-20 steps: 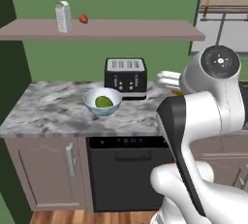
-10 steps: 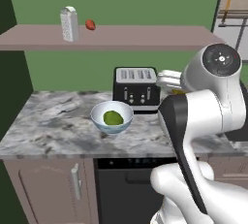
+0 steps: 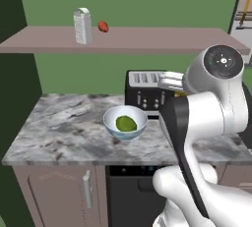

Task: Pick the cheese from the fridge and the cheese grater from the cabinet and place them next to the salad bowl.

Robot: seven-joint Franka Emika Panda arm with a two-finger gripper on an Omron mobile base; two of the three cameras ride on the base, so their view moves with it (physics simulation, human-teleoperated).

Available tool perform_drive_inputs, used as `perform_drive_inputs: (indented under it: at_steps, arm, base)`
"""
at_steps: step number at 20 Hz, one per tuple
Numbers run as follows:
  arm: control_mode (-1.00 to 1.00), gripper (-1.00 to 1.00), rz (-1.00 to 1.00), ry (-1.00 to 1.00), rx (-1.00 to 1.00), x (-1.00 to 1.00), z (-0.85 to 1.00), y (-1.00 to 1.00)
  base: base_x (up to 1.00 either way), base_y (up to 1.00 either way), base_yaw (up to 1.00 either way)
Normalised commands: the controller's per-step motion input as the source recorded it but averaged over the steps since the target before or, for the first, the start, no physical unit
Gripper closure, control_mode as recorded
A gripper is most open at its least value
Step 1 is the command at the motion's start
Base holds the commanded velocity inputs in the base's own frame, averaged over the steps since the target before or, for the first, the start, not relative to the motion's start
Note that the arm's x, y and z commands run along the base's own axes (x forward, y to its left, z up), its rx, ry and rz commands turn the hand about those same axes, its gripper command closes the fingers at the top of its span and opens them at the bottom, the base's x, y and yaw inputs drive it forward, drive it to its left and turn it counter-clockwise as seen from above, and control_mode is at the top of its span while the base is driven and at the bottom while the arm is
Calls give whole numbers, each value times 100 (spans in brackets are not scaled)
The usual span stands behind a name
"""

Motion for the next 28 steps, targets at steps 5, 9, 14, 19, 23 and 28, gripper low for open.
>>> perform_drive_inputs:
  at_steps: [5,9,14,19,23,28]
  arm:
    - [-100,100,4,0,3,17,-9,0]
    - [-100,100,4,0,3,17,-13,0]
    - [-100,100,9,1,0,32,-39,-33]
    - [-100,100,23,4,-4,37,-56,-78]
    - [-100,100,31,0,-3,37,-67,-63]
    - [-100,100,38,4,-1,42,-68,-33]
  base:
    - [5,0,1]
    - [0,0,0]
    - [0,0,0]
    - [0,0,0]
    - [0,0,0]
    - [0,0,0]
